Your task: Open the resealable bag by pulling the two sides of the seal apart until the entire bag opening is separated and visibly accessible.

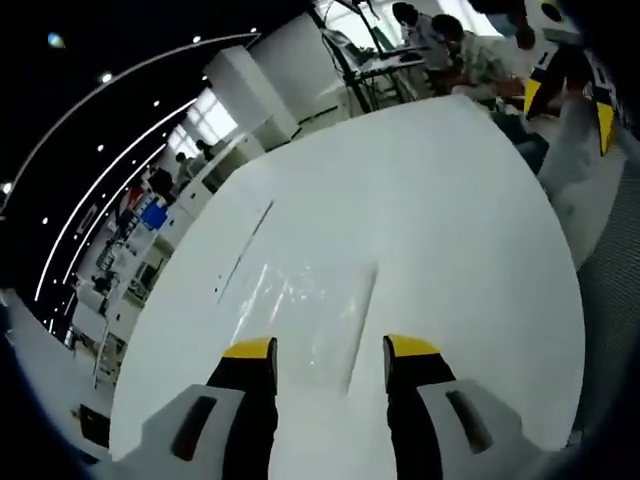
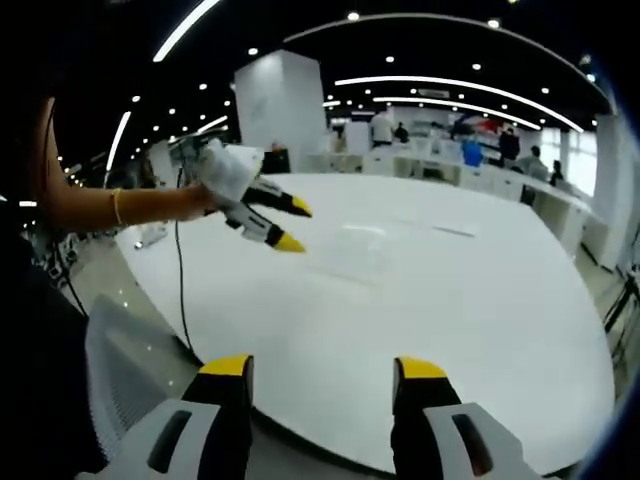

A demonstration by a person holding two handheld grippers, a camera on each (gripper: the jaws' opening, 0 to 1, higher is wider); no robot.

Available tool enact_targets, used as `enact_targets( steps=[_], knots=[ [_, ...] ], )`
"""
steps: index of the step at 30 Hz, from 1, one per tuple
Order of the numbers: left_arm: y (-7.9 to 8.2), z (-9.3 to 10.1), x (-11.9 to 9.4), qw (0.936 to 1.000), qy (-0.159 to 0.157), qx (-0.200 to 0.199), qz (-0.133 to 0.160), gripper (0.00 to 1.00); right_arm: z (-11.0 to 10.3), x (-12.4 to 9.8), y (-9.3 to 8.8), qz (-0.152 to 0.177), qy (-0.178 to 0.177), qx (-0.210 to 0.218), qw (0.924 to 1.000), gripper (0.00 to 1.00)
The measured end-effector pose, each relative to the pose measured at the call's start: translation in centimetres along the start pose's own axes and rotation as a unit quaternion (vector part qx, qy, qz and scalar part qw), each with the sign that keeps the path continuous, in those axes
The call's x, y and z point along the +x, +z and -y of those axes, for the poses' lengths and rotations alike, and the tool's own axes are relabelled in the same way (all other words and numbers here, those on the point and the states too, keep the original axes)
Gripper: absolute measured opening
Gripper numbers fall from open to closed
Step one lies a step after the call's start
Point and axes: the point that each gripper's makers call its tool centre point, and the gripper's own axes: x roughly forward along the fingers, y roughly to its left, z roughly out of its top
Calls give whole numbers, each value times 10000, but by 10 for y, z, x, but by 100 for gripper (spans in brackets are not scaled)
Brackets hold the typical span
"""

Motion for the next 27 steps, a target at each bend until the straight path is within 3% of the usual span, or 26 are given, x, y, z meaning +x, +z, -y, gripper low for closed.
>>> enact_targets(
  steps=[8, 11, 15, 19, 21, 27],
  knots=[
    [7, 8, -41, 9970, 293, -622, 356, 57, 1, 0, 2, 77, -5, -55, 10000, 55],
    [11, 11, -55, 9903, 348, -1244, 508, 57, 3, -1, 2, 99, -24, -66, 9999, 55],
    [20, 7, -72, 9811, 527, -1677, 807, 60, 5, 0, 2, 124, -45, -70, 9999, 55],
    [28, 5, -87, 9739, 652, -1895, 1062, 68, 5, -1, 6, 196, -59, -103, 9997, 55],
    [30, 11, -92, 9725, 547, -1948, 1153, 72, 5, -1, 8, 231, -59, -118, 9996, 55],
    [28, 26, -108, 9720, 642, -1875, 1264, 83, 4, -1, 15, 336, -68, -189, 9992, 56]
  ],
)
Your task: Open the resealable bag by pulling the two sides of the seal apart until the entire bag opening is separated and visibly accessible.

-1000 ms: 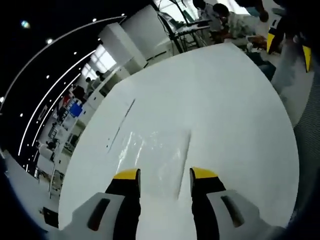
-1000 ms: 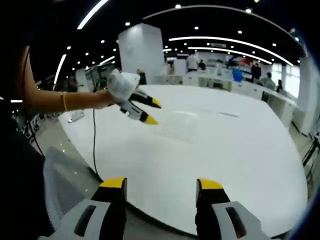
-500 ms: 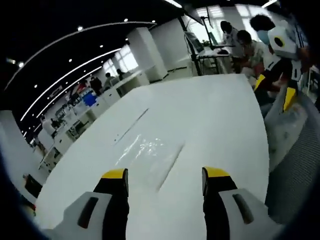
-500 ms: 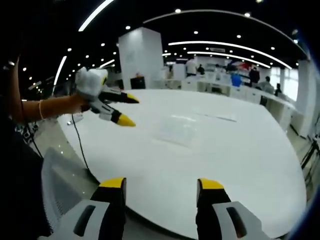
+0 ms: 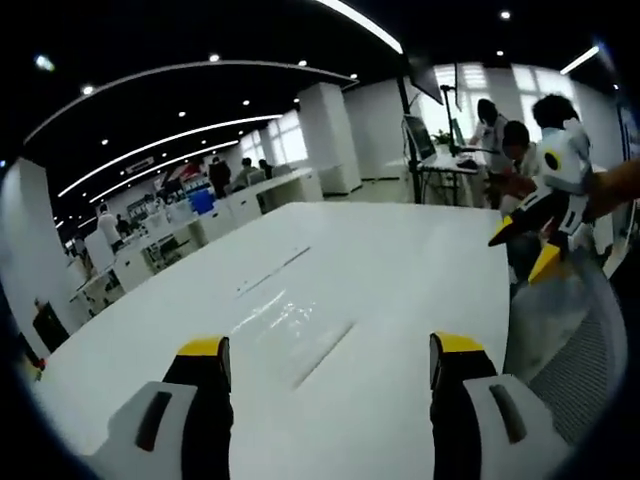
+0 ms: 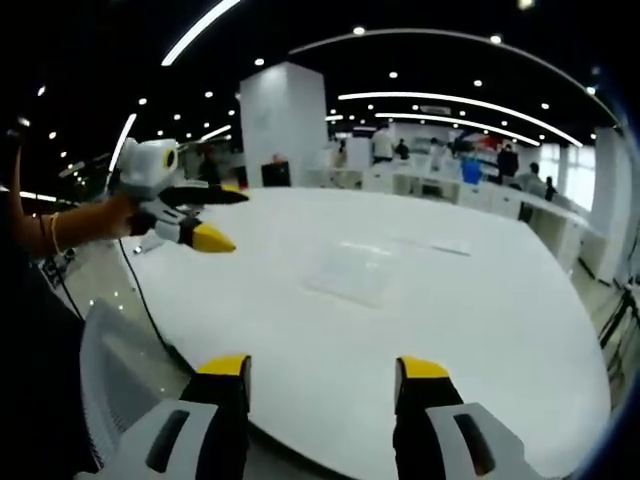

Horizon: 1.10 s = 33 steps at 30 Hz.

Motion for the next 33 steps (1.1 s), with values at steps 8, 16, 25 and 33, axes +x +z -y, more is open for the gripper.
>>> enact_targets(
  steps=[8, 16, 25, 33],
  knots=[
    [-15, 23, -18, 9999, -118, -90, 8, 93, -6, 3, 5, 56, 41, -18, 10000, 57],
    [-24, 23, -30, 9986, 122, -517, -37, 97, -6, 2, 6, 109, -14, 13, 9999, 57],
    [-47, 10, -50, 9925, 816, -881, -228, 96, -6, 3, 7, 164, -46, 68, 9998, 57],
    [-50, 8, -55, 9912, 838, -992, -260, 97, -7, 4, 7, 162, 0, 42, 9999, 57]
  ],
)
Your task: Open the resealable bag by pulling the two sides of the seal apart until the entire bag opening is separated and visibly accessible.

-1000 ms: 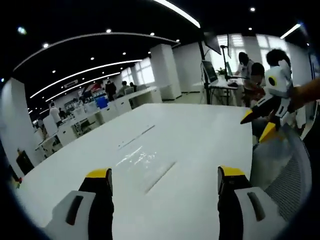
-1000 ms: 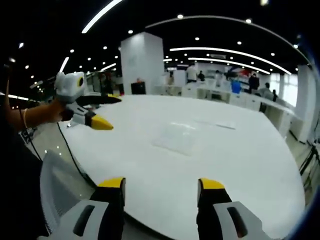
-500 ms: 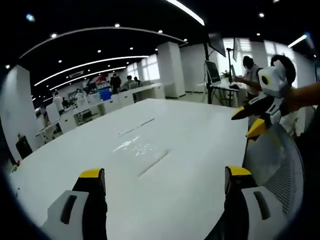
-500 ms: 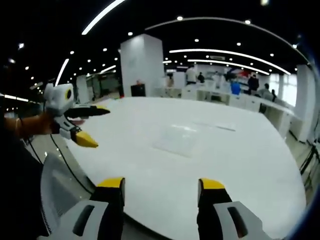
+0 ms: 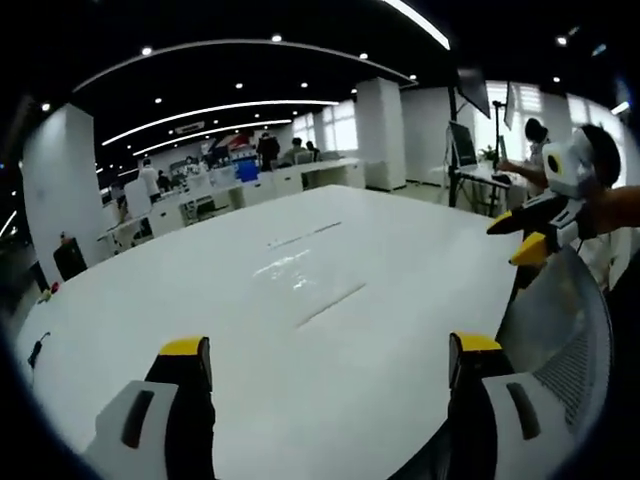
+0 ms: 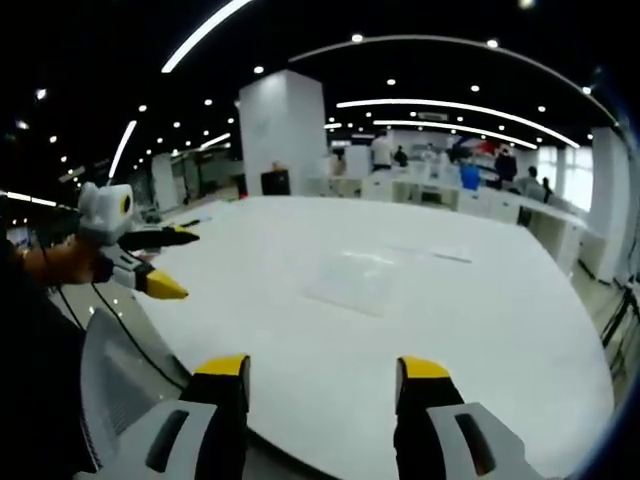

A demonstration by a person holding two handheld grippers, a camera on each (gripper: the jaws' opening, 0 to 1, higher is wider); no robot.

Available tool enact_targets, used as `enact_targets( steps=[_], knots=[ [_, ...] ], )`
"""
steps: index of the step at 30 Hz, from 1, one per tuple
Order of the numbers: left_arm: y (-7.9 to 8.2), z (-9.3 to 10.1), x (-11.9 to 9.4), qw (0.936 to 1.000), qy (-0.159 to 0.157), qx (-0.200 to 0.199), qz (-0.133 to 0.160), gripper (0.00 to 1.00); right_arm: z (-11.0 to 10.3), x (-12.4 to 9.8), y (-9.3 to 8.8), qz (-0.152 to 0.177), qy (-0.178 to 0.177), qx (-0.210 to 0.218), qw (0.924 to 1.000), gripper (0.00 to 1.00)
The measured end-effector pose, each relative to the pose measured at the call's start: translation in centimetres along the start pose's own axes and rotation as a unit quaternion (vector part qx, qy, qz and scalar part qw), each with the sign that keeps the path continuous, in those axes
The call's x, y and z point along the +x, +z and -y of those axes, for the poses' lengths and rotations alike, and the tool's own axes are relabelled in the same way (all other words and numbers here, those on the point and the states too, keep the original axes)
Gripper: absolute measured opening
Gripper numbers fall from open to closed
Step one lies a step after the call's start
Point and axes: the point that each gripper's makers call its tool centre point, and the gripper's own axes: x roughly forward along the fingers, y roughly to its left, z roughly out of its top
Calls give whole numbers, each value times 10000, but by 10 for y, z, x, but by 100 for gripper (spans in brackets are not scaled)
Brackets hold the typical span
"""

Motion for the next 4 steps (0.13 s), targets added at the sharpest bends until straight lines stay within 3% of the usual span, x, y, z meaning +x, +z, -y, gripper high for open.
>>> enact_targets(
  steps=[4],
  knots=[
    [0, 2, 2, 10000, -18, -2, 1, 97, -1, 0, 2, 58, 18, 29, 10000, 57]
  ],
)
